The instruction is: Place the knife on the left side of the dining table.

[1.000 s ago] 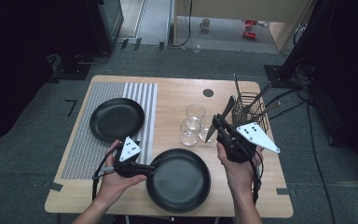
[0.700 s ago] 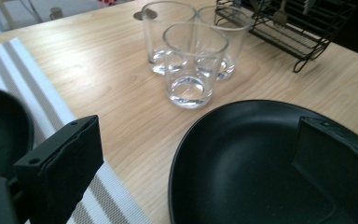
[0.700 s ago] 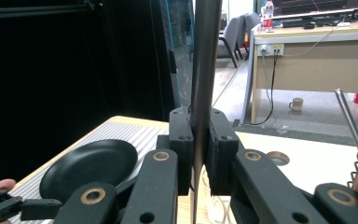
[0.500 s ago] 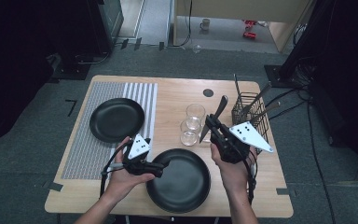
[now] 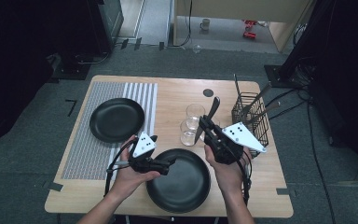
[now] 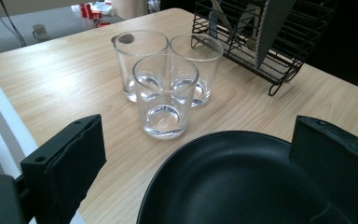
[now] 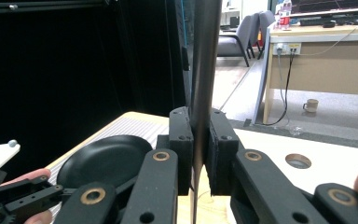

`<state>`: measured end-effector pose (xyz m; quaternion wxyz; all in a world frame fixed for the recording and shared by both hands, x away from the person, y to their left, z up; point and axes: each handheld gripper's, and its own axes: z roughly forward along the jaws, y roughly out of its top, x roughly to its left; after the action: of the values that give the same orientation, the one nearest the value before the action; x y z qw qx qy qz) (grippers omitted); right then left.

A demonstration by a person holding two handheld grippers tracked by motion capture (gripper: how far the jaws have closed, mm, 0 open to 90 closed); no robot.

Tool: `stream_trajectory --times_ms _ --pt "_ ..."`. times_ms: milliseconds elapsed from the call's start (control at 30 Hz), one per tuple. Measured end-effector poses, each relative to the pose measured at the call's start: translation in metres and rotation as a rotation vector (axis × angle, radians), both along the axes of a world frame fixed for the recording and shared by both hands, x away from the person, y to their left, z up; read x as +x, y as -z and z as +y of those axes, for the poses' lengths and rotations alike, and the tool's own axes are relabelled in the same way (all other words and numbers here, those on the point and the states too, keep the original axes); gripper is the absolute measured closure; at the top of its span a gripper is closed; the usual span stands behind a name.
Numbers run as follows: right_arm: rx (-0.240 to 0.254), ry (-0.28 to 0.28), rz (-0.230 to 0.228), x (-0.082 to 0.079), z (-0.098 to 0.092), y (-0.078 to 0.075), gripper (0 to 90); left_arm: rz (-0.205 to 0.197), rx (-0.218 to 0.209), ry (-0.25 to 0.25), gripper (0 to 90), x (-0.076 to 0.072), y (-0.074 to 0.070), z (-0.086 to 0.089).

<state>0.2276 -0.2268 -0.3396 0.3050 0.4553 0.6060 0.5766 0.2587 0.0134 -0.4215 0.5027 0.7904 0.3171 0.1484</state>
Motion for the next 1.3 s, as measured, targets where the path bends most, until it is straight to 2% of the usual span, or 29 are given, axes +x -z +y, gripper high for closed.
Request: stream_trajectory --times_ms 167,333,567,767,967,1133,1200,1267,1300 --pt "0.0 -0.012 0.0 0.0 0.006 0.0 83.4 -0.004 -0.007 -0.001 4.7 0.0 -0.001 -0.006" --pt "0.001 -0.026 0.0 0.0 0.012 0.001 83.4 -0.038 -0.003 -0.033 13.3 -0.002 -0.002 -0.013" --pt "-0.001 -0.047 0.0 -0.001 0.021 0.002 83.4 -0.047 -0.029 -0.015 16.2 -0.005 -0.006 -0.019" --pt "0.001 -0.057 0.001 -0.002 0.026 0.002 83.4 -0.061 -0.045 -0.011 29.1 -0.006 -0.008 -0.023" --pt "-0.003 -0.071 0.003 -0.002 0.032 0.004 83.4 -0.065 -0.061 -0.004 33.1 -0.008 -0.01 -0.03" --pt "0.0 -0.08 0.002 -0.003 0.036 0.004 83.4 -0.078 -0.069 -0.034 39.1 -0.009 -0.012 -0.033" --pt "0.002 -0.083 0.003 -0.004 0.037 0.005 83.4 -0.074 -0.06 -0.051 41.8 -0.008 -0.013 -0.034" --pt "-0.001 -0.086 -0.001 -0.004 0.039 0.005 83.4 -0.04 -0.08 -0.052 42.7 -0.007 -0.015 -0.035" --pt "-0.003 -0.087 0.001 -0.004 0.04 0.005 83.4 -0.049 -0.076 -0.06 43.1 -0.008 -0.016 -0.036"
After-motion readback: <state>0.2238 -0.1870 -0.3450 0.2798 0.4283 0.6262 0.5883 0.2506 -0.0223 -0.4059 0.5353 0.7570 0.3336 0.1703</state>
